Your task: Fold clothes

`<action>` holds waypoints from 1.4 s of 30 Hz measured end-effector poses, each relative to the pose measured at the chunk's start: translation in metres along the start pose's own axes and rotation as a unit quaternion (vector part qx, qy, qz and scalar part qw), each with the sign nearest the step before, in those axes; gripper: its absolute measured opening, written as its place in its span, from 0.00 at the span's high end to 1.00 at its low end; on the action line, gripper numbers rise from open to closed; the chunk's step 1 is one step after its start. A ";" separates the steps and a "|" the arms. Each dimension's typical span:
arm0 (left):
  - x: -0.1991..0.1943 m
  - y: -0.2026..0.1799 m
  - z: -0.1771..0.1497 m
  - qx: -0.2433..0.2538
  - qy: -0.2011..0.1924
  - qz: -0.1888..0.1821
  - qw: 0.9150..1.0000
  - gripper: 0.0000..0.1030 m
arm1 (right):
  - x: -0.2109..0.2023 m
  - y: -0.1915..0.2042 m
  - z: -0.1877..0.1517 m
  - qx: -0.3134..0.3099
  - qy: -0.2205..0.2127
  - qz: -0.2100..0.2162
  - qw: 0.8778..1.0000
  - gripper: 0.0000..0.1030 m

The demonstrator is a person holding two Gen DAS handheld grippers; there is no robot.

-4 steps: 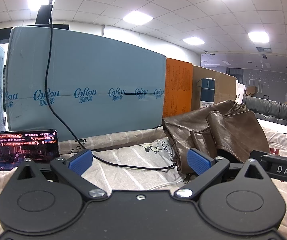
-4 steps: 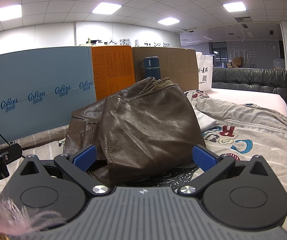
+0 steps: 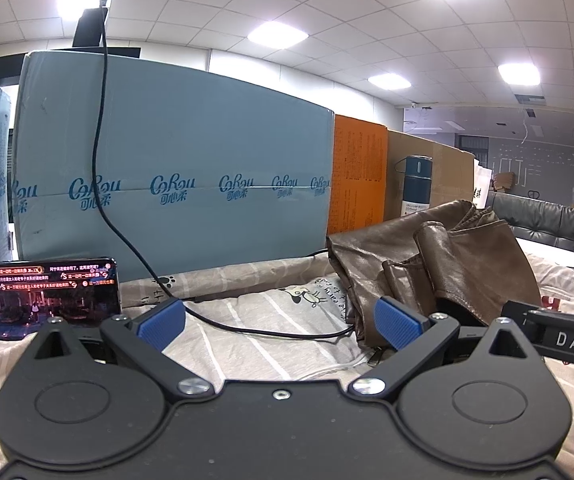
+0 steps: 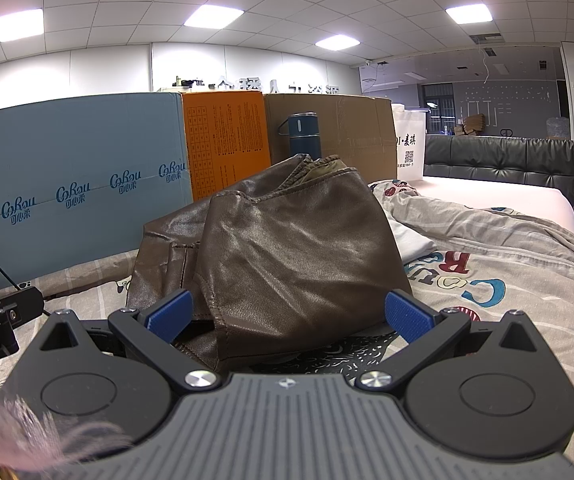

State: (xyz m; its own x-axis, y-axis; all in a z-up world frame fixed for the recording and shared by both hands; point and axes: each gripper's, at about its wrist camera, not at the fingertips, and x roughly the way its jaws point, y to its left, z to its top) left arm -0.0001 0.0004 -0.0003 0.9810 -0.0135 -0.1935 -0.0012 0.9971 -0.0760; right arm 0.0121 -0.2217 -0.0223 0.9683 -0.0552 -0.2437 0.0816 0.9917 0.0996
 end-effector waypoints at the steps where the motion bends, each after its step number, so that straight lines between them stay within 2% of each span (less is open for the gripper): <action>1: 0.000 0.000 0.000 0.000 0.000 0.000 1.000 0.00 | 0.000 0.000 0.000 0.001 -0.001 0.000 1.000 0.00; 22: 0.000 0.000 0.001 0.001 0.002 0.011 1.000 0.00 | 0.001 -0.003 0.000 0.007 0.002 0.003 1.000 0.00; 29: -0.005 -0.004 0.006 0.004 -0.001 0.018 1.000 0.00 | 0.001 -0.005 0.001 0.020 0.001 0.023 1.000 0.00; 33: -0.003 -0.003 0.010 -0.001 0.017 0.024 1.000 0.00 | 0.004 -0.010 0.002 0.036 0.007 0.037 0.999 0.00; 37: -0.003 -0.007 0.011 0.003 0.032 0.020 0.999 0.00 | 0.006 -0.013 0.002 0.048 0.014 0.042 0.998 0.00; 42: -0.008 -0.014 0.017 0.014 0.026 0.012 0.999 0.00 | 0.007 -0.017 0.002 0.059 0.018 0.051 0.997 0.00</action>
State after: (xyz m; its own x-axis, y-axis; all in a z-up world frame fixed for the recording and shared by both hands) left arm -0.0050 -0.0118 0.0189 0.9691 0.0065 -0.2465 -0.0178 0.9989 -0.0438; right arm 0.0178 -0.2389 -0.0235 0.9641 0.0505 -0.2606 0.0136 0.9710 0.2385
